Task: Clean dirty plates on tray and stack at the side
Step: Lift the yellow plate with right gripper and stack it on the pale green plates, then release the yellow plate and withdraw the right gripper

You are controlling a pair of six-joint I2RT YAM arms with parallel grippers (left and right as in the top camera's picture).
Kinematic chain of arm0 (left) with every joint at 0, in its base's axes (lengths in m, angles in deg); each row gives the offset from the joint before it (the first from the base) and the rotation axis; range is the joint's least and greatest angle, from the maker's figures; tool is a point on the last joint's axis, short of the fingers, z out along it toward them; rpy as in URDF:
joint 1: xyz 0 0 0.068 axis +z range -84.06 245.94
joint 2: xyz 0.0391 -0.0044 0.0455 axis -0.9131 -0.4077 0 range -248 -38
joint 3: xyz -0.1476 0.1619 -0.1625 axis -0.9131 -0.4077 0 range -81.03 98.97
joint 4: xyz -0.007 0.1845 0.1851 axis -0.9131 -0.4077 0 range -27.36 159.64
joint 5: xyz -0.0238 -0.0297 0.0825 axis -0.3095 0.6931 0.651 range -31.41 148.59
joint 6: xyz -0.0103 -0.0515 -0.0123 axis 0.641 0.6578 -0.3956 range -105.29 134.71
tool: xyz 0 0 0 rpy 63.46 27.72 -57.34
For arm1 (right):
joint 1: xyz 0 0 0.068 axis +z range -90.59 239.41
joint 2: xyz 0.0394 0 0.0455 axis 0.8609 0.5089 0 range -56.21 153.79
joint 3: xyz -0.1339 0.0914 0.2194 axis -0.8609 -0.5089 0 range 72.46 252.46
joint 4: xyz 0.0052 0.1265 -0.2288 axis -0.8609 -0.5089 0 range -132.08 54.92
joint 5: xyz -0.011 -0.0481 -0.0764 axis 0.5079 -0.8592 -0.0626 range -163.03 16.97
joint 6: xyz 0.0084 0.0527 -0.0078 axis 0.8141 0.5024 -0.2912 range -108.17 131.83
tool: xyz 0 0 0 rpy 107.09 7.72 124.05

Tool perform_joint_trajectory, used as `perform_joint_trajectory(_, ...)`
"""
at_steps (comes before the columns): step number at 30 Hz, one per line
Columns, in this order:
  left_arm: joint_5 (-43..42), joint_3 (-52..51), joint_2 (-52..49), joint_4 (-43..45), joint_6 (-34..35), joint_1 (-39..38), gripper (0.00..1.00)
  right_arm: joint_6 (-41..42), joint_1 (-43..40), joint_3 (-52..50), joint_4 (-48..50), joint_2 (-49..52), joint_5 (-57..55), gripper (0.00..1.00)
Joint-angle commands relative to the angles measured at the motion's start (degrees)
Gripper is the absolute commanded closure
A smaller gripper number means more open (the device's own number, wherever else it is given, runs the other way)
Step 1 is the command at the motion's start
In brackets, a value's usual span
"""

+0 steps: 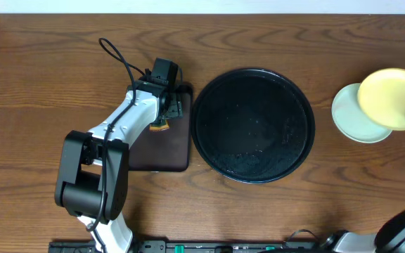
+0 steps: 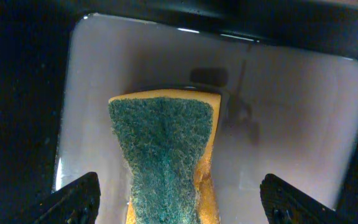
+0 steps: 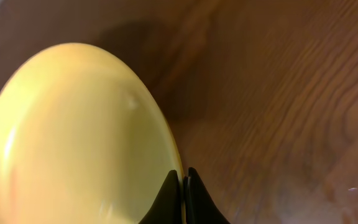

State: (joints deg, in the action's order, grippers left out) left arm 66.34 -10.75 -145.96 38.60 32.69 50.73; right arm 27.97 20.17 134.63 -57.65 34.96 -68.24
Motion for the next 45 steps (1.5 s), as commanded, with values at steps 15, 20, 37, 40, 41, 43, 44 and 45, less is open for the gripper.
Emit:
perform_joint_trajectory(15,0.87,0.15,-0.26,-0.11,-0.15,0.02,0.17,-14.73,8.11,6.01,-7.21,7.41,21.27,0.51)
perform_joint_trajectory(20,0.87,0.15,-0.26,-0.11,-0.15,0.02,0.17,-21.22,17.77,11.45,-16.76,6.32,21.53,0.40)
perform_joint_trajectory(37,0.87,0.15,-0.26,-0.11,-0.15,0.02,0.17,-21.11,32.20,11.10,-17.31,6.34,21.57,0.01)
perform_joint_trajectory(40,0.87,0.15,-0.26,-0.11,-0.15,0.02,0.17,-21.11,32.17,11.10,-17.33,6.34,21.57,0.01)
perform_joint_trajectory(41,0.87,0.15,-0.26,-0.11,-0.17,0.02,0.17,-21.11,32.17,11.10,-17.31,6.34,21.57,0.01)
perform_joint_trajectory(43,0.87,0.15,-0.26,-0.11,-0.15,0.02,0.17,-21.11,32.15,11.10,-17.31,6.34,21.57,0.01)
perform_joint_trajectory(44,0.87,0.15,-0.26,-0.11,-0.17,0.02,0.17,-21.11,32.17,11.10,-17.33,6.34,21.57,0.01)
perform_joint_trajectory(45,0.87,0.15,-0.26,-0.11,-0.17,0.02,0.17,-21.11,32.17,11.10,-17.31,6.34,21.57,0.01)
